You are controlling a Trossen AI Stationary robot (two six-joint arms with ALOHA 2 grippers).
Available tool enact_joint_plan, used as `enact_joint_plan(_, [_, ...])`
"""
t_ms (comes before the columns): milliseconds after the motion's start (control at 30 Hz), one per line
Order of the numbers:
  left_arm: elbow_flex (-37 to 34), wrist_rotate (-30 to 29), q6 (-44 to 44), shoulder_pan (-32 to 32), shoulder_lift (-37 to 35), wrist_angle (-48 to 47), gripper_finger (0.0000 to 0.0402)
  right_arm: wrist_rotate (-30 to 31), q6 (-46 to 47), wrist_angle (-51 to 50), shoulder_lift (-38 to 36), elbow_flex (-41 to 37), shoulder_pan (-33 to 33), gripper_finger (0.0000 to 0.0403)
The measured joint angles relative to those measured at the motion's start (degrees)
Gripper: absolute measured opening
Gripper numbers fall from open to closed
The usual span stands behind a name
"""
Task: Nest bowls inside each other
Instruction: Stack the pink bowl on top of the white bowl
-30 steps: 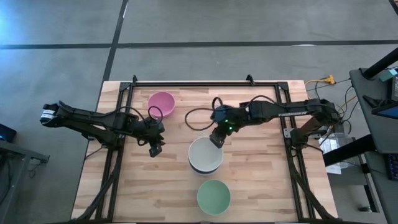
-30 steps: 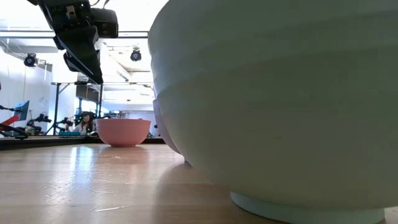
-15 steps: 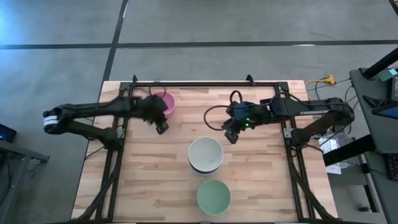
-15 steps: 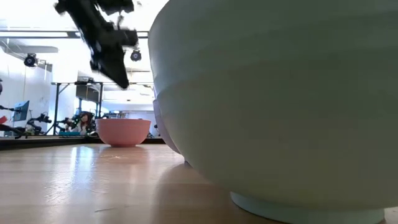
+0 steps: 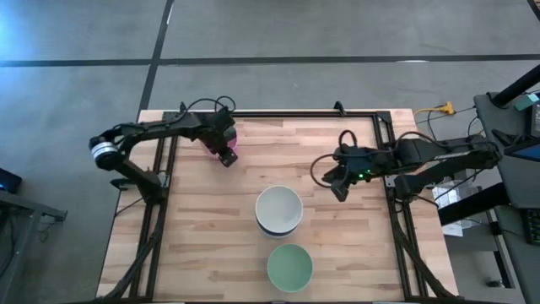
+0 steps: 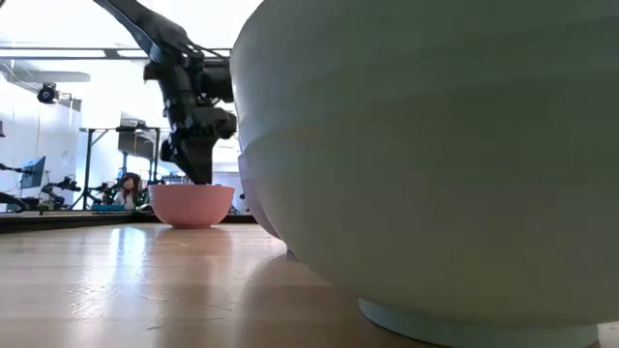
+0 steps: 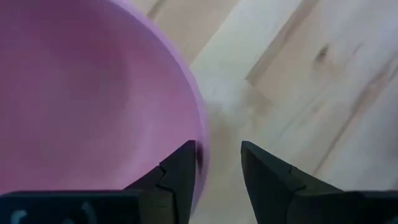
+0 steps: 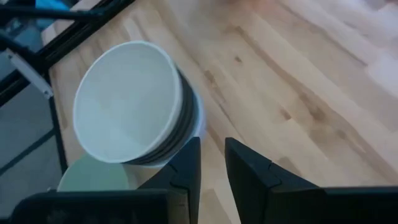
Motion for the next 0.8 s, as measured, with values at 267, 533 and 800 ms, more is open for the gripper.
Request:
enact_joint_plan(267, [0.56,-2.90,-0.08,-0.05,3.59,-0.95,0.0013,2.92,4.89,0.39,-7.69,-5.08,0.47,0.0070])
enact_joint_plan(533, [7.77,-5.78,0.54,-3.40,-5.09,-11.24,0.0000,5.49,3.95,0.46,-12.18,-7.22,0.45,0.0068])
enact_joint_plan(800, [21.18,-1.64,15.61,-22.01,-16.58,-16.15,0.0000,11.36,1.67,0.59,-11.76,-8.92,-0.25,0.0067])
